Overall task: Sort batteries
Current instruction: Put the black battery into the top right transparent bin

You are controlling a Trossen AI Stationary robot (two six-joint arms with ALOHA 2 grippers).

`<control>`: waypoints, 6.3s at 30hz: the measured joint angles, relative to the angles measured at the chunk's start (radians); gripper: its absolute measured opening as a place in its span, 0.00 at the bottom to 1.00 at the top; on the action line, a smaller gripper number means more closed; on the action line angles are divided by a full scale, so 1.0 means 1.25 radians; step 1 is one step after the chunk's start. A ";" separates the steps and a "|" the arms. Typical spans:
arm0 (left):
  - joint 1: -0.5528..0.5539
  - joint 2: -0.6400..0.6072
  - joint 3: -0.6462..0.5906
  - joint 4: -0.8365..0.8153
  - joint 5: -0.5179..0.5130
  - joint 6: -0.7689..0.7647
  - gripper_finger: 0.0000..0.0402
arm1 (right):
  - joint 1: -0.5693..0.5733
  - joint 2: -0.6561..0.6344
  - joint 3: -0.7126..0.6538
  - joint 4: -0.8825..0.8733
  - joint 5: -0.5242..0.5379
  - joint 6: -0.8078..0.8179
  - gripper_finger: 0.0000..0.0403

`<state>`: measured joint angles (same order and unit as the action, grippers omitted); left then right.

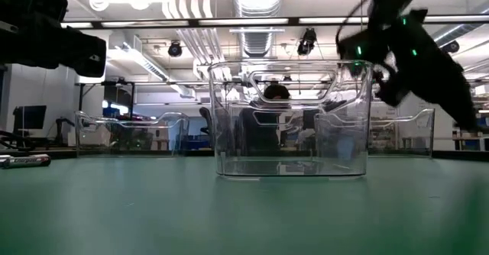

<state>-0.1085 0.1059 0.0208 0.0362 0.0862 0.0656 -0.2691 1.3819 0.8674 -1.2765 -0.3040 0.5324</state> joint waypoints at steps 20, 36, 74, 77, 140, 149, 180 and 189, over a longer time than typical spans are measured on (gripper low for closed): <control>0.000 0.000 0.000 0.000 0.000 0.000 0.02 | -0.495 0.077 0.320 0.145 0.213 -0.062 0.05; 0.000 0.000 0.000 0.000 0.000 0.000 0.02 | -0.608 0.273 0.274 0.270 0.223 0.171 0.05; 0.000 0.000 0.000 0.000 0.000 0.000 0.02 | 0.014 -0.135 0.189 0.074 0.377 0.332 0.46; 0.000 0.000 0.000 0.000 0.000 0.000 0.02 | 0.083 -0.137 0.181 -0.098 0.294 0.377 0.46; 0.000 0.000 0.000 0.000 0.000 0.000 0.02 | -0.049 0.292 -0.164 0.093 0.043 -0.174 0.13; 0.000 0.000 0.000 0.000 0.000 0.000 0.02 | -0.045 0.222 -0.115 0.048 0.070 -0.176 0.06; 0.000 0.000 0.000 0.000 0.000 0.000 0.02 | -0.571 0.288 0.280 0.197 0.141 -0.110 0.05; 0.000 0.000 0.000 0.000 0.000 0.000 0.02 | -0.610 0.378 0.284 0.222 0.138 -0.055 0.05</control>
<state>-0.1085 0.1062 0.0208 0.0361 0.0864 0.0658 -1.0313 1.8549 1.2228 -0.9994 -0.1320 0.4634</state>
